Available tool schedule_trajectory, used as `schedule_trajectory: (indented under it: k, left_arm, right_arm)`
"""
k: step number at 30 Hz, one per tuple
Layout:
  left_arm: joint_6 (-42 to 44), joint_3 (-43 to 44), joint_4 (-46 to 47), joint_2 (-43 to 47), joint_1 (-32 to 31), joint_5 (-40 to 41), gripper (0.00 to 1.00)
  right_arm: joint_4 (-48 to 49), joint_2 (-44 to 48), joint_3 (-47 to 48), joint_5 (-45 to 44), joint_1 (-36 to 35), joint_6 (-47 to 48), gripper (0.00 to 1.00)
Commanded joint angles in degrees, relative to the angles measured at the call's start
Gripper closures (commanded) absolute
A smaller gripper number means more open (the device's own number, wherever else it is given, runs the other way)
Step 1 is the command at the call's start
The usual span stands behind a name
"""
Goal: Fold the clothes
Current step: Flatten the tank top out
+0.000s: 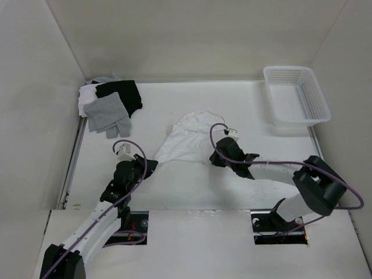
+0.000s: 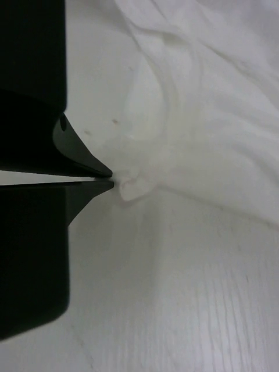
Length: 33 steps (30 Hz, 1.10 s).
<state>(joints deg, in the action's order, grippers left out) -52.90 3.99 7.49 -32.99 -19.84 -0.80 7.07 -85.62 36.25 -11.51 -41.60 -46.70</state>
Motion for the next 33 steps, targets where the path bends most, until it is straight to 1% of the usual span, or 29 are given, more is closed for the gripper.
schedule_trajectory:
  k: [1, 3, 4, 6, 8, 9, 10, 12, 13, 14, 15, 16, 17, 18, 20, 21, 23, 26, 27, 30, 33]
  left_arm:
    - [-0.9, 0.1, 3.1, 0.8, 0.9, -1.0, 0.96]
    - [-1.1, 0.1, 3.4, 0.6, 1.4, -1.0, 0.96]
    - [-1.2, 0.0, 3.7, 0.3, 1.8, -1.1, 0.96]
    - [-1.1, -0.2, 4.1, -0.4, 2.4, -1.5, 0.96]
    - [-1.1, -0.6, 4.6, -0.8, 3.3, -2.0, 0.96]
    - [-1.1, -0.8, 4.9, -0.8, 3.8, -2.3, 0.96]
    - [-1.2, -1.1, 5.2, -0.8, 4.3, -2.6, 0.96]
    - [-1.3, -1.3, 5.4, -1.0, 5.4, -3.2, 0.96]
    - [-1.4, -1.2, 5.4, -1.0, 5.9, -3.8, 0.96]
    - [-1.4, -1.0, 5.4, -1.0, 6.2, -4.3, 0.96]
    - [-1.5, -0.9, 5.4, -1.0, 6.5, -4.6, 0.96]
    - [-1.5, -0.9, 5.4, -0.9, 6.7, -4.8, 0.96]
    - [-1.5, -0.8, 5.4, -0.9, 6.8, -4.7, 0.95]
    - [-1.5, -0.7, 5.6, -1.2, 6.7, -4.7, 0.95]
    - [-1.5, -0.6, 6.3, -1.6, 6.4, -4.8, 0.95]
    - [-1.6, -0.6, 6.7, -1.8, 6.3, -4.8, 0.95]
    - [-1.7, -0.4, 7.2, -2.4, 5.9, -4.8, 0.95]
    - [-1.5, -0.2, 7.3, -2.7, 5.6, -4.8, 0.95]
    - [-1.4, -0.2, 7.3, -2.6, 5.6, -4.8, 0.95]
    - [-1.6, -0.6, 7.3, -2.1, 5.1, -4.8, 0.95]
    - [-1.9, -1.1, 7.3, -1.5, 4.9, -4.8, 0.95]
  right_arm:
    - [-3.1, 8.8, 1.0, -7.0, -10.3, 5.2, 0.90]
    - [-9.5, 11.6, 0.7, -8.1, -18.0, 6.6, 0.85]
    - [-12.9, 12.6, 0.5, -9.0, -22.3, 6.8, 0.80]
    - [-20.7, 13.3, 0.3, -12.4, -29.7, 5.1, 0.63]
    - [-28.2, 13.6, 1.0, -16.2, -34.0, 1.6, 0.47]
    - [-31.1, 14.1, 1.2, -18.3, -35.0, -0.4, 0.43]
    - [-32.3, 15.0, 1.3, -20.1, -34.5, -1.4, 0.41]
    - [-30.8, 17.1, 1.3, -21.3, -30.4, -2.6, 0.41]
    - [-28.2, 18.1, 1.2, -20.7, -27.4, -2.8, 0.42]
    - [-25.6, 18.9, 0.9, -19.2, -24.6, -3.2, 0.45]
    - [-22.5, 19.6, 0.5, -17.6, -22.0, -4.0, 0.50]
    - [-19.1, 20.1, -0.6, -16.0, -19.5, -5.6, 0.58]
    - [-15.4, 20.2, -2.0, -14.2, -17.2, -7.4, 0.69]
    - [-12.2, 20.0, -3.1, -11.5, -15.1, -9.4, 0.78]
    - [-7.3, 18.8, -5.1, -7.8, -11.8, -13.5, 0.82]
    - [-4.5, 17.8, -6.1, -6.5, -10.3, -15.6, 0.81]
    - [-1.0, 15.1, -6.5, -5.5, -9.3, -18.3, 0.67]
    - [1.8, 10.5, -5.3, -4.2, -9.2, -21.5, 0.52]
    - [2.4, 9.0, -4.9, -3.6, -9.2, -22.5, 0.50]
    - [5.0, 5.1, -4.3, -2.4, -9.2, -26.4, 0.50]
    - [8.0, 2.8, -5.6, -2.7, -9.8, -31.9, 0.53]
